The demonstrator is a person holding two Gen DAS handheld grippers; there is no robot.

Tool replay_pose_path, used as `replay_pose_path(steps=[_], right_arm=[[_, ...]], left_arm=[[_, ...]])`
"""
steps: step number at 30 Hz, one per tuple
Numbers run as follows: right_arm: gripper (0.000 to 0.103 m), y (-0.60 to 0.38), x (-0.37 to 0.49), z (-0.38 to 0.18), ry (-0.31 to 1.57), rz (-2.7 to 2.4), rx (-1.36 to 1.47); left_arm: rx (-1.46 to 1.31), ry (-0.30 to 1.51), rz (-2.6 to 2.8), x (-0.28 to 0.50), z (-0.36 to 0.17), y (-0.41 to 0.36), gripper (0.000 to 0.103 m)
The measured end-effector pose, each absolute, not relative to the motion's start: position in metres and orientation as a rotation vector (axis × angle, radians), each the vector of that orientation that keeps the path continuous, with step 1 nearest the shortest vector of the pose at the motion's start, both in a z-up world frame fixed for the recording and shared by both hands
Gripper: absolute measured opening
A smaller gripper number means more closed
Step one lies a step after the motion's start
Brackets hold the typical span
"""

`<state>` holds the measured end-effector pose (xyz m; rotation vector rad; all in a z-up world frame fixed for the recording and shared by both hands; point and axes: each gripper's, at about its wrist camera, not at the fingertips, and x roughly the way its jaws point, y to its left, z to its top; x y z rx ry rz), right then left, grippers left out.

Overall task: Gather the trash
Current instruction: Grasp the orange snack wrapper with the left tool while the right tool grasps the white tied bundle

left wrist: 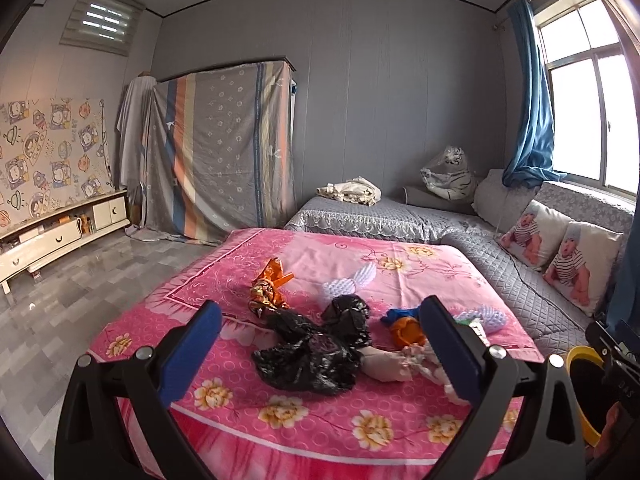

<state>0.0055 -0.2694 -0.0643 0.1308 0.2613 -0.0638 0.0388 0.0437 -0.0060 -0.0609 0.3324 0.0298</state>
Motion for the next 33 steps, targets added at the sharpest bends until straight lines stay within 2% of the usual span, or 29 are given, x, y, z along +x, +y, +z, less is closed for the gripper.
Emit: replay_pose_path(steps=[8, 13, 17, 26, 30, 33], right_arm=[[0.095, -0.249, 0.039, -0.085, 0.398, 0.173, 0.067], [0.095, -0.221, 0.064, -0.098, 0.501, 0.256, -0.076], [0.095, -0.215, 0.080, -0.105, 0.554, 0.282, -0.103], [0.094, -0.206, 0.099, -0.121, 0.654, 0.369, -0.128], [0.088, -0.194, 0.101, -0.122, 0.651, 0.372, -0.201], [0.087, -0.189, 0.106, -0.123, 0.654, 0.370, -0.243]], left_arm=[[-0.149, 0.464, -0.007, 0.090, -0.040, 0.106, 0.096], [-0.051, 0.567, -0.057, 0.142, -0.057, 0.118, 0.096], [-0.137, 0.629, -0.085, 0.187, -0.062, 0.138, 0.096], [-0.084, 0.703, -0.053, 0.247, -0.066, 0.141, 0.096], [-0.065, 0.725, -0.081, 0.268, -0.068, 0.136, 0.096], [-0.024, 0.739, -0.071, 0.282, -0.072, 0.133, 0.096]])
